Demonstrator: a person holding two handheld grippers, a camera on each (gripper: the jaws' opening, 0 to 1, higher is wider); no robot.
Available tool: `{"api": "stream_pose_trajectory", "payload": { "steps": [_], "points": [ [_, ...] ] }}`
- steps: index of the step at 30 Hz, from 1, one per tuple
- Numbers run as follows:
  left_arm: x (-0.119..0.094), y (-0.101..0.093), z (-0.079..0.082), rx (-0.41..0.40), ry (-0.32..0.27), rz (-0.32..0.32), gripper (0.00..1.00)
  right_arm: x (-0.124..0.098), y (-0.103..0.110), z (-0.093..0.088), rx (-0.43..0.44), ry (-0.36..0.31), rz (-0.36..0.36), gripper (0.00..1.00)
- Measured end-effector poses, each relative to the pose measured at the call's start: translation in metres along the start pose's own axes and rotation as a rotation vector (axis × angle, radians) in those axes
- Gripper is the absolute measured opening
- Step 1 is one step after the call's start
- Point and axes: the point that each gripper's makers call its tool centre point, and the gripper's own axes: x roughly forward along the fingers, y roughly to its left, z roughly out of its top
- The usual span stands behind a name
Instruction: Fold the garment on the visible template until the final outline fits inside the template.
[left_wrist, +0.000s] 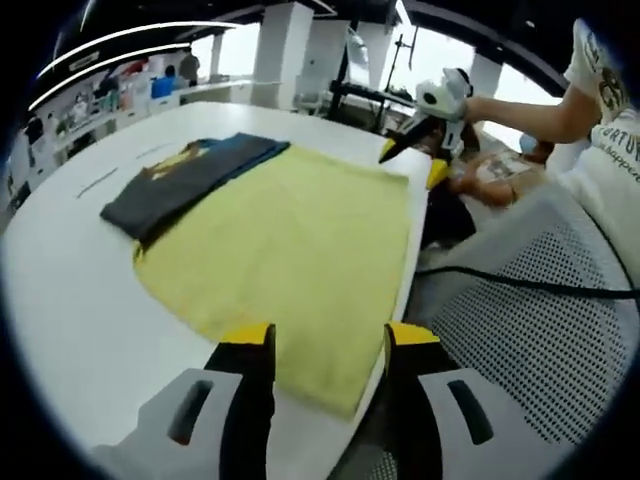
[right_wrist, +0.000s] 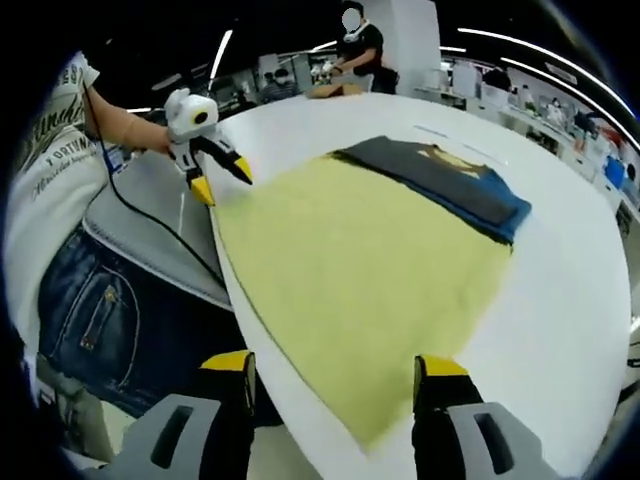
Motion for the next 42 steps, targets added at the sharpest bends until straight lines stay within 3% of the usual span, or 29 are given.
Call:
{"api": "stream_pose_trajectory", "payload": {
  "steps": [11,18,25,33,37,42],
  "points": [
    [0.002,-0.012,-0.015,0.102,0.073,-0.014,0.32,0.004,-0.008,-0.014,-0.068,0.056,-0.056,0.42],
    [0.006,-0.014,-0.025,0.125,0.11,0.0,0.28,0.003,-0.009,-0.027,-0.124,0.116,-0.064,0.41],
    [0.007,-0.01,-0.03,0.202,0.137,0.033,0.24,0.005,-0.013,-0.039,-0.184,0.178,-0.073,0.37],
    [0.007,-0.012,-0.03,0.242,0.157,0.035,0.23,0.006,-0.014,-0.036,-0.175,0.172,-0.059,0.35],
    [0.008,-0.018,-0.03,0.267,0.176,0.01,0.16,0.005,-0.02,-0.036,-0.171,0.17,-0.056,0.17],
    [0.009,-0.006,-0.027,0.259,0.185,0.038,0.04,0.004,-0.026,-0.035,-0.188,0.158,-0.068,0.07]
  ]
}}
